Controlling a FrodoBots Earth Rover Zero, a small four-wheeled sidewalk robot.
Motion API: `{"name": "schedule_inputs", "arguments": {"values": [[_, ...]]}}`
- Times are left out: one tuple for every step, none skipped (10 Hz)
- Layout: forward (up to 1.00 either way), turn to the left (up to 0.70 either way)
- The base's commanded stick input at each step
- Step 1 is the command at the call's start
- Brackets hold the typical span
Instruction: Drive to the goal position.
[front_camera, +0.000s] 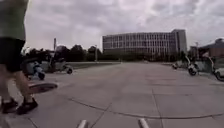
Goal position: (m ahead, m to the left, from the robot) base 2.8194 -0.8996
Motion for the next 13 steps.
{"name": "schedule_inputs", "arguments": {"values": [[0.7, 0.0], [0.7, 0.0], [0.7, 0.0], [0.7, 0.0], [0.7, 0.0], [0.7, 0.0], [0.7, 0.0], [0.7, 0.0], [0.7, 0.0], [0.7, 0.0], [0.7, 0.0], [0.7, 0.0], [0.7, 0.0]]}}
